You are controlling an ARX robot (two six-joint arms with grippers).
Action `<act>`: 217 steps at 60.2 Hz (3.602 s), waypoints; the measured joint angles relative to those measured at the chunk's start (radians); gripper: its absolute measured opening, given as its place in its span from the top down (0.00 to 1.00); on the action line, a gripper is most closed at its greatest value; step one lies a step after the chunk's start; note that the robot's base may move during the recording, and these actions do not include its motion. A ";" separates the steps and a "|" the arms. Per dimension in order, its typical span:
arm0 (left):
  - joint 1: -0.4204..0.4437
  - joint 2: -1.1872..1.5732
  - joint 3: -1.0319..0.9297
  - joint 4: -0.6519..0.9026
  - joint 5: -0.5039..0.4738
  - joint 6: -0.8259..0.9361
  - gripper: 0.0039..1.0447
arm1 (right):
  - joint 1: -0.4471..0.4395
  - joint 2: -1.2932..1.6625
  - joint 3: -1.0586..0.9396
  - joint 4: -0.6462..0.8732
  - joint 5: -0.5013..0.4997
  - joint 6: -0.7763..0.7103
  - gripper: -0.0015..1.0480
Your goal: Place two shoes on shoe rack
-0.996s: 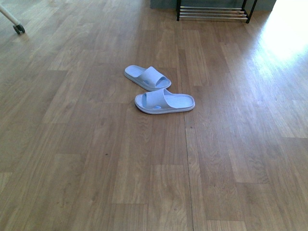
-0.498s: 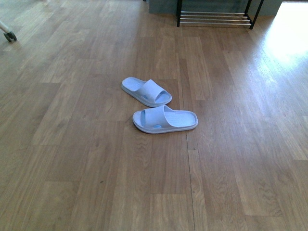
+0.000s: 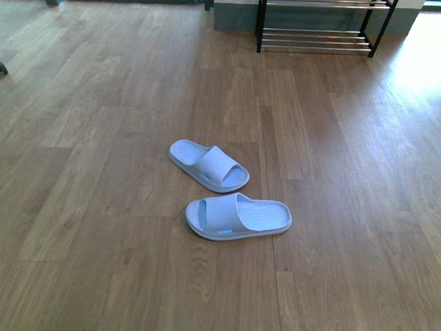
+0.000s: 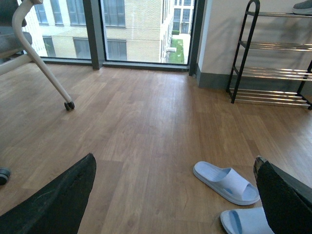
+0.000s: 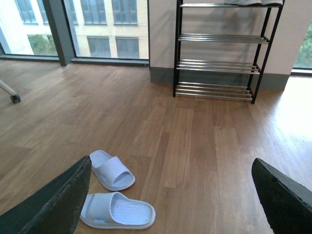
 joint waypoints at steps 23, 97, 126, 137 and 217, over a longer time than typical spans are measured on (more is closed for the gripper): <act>0.000 0.000 0.000 0.000 -0.003 0.000 0.09 | 0.000 0.000 0.000 0.000 -0.003 0.000 0.09; -0.238 2.092 0.679 0.331 0.023 -1.048 0.09 | 0.000 0.000 0.000 0.000 0.002 0.000 0.09; -0.294 2.656 1.224 0.077 0.240 -1.254 0.09 | 0.000 0.000 0.000 0.000 0.002 0.000 0.09; -0.333 2.737 1.329 -0.041 0.299 -1.184 0.09 | 0.000 0.000 0.000 0.000 0.002 0.000 0.09; -0.278 2.940 1.503 -0.283 -0.132 -0.761 0.95 | 0.000 0.000 0.000 0.000 0.000 0.000 0.09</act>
